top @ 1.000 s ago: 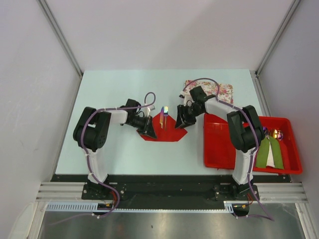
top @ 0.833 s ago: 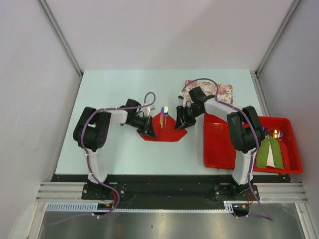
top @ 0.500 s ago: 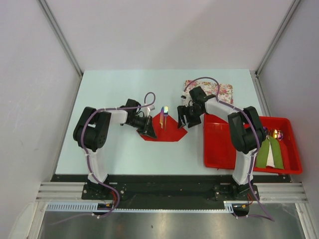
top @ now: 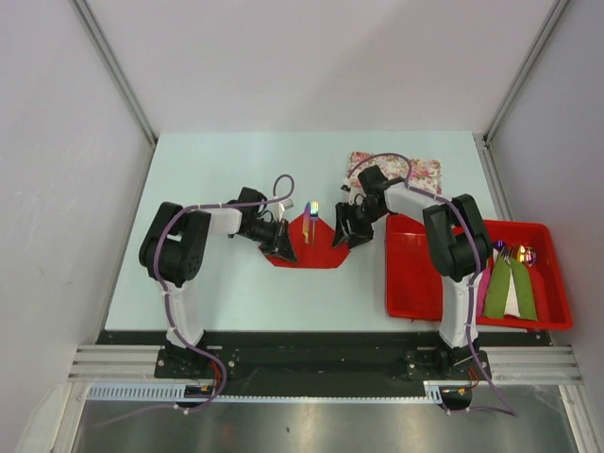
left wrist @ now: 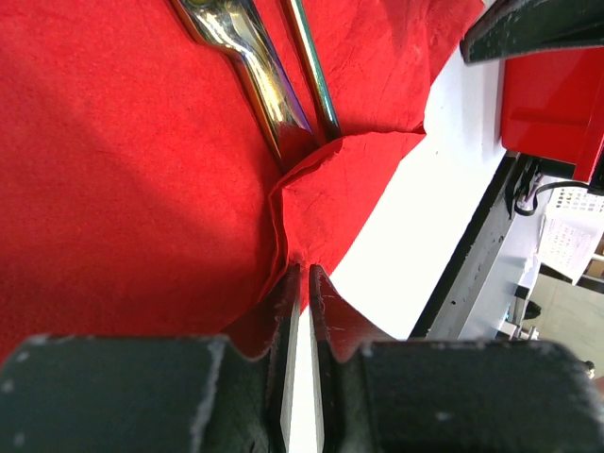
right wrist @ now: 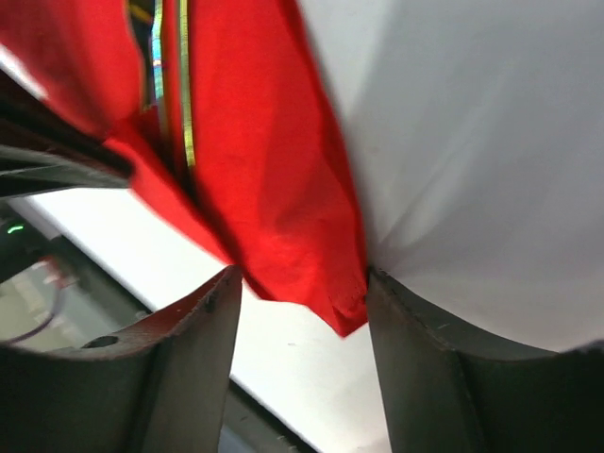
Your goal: Place the utensils on the paper napkin and roll it up
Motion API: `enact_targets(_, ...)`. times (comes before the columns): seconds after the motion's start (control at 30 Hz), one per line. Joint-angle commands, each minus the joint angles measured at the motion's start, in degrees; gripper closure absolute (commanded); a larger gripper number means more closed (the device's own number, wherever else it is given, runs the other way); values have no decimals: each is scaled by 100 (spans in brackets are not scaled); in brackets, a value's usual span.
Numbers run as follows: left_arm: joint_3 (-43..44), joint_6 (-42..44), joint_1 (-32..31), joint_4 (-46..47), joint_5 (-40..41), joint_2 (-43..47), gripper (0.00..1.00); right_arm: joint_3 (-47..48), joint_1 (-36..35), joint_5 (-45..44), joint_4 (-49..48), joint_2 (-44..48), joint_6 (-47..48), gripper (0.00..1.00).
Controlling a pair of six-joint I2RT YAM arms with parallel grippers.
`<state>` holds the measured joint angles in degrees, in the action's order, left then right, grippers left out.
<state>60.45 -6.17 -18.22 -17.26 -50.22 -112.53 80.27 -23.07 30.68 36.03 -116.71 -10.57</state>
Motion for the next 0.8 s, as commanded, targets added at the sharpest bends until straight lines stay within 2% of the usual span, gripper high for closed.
enact_targets(0.0,99,37,2,205,319,-138,85,-64,110,1131,-236,-300,-261,43)
enact_targets(0.1,90,46,2,205,311,-138,85,-187,224,1876,-596,-256,-498,48)
enact_targets(0.27,81,37,2,205,328,-129,85,-450,321,2968,-1343,-116,-1113,51)
enact_targets(0.37,82,29,2,223,319,-129,85,-582,321,3260,-1520,-124,-1307,52)
enact_targets(0.43,73,20,2,240,319,-129,85,-600,338,3033,-1442,-107,-1229,52)
enact_targets(0.6,73,2,2,249,311,-111,85,-407,329,1496,-616,-81,-632,44)
enact_targets(0.67,73,11,2,240,311,-111,85,-407,321,1135,-492,-19,-534,40)
enact_targets(0.77,73,11,2,231,319,-120,85,-380,294,748,-343,51,-420,40)
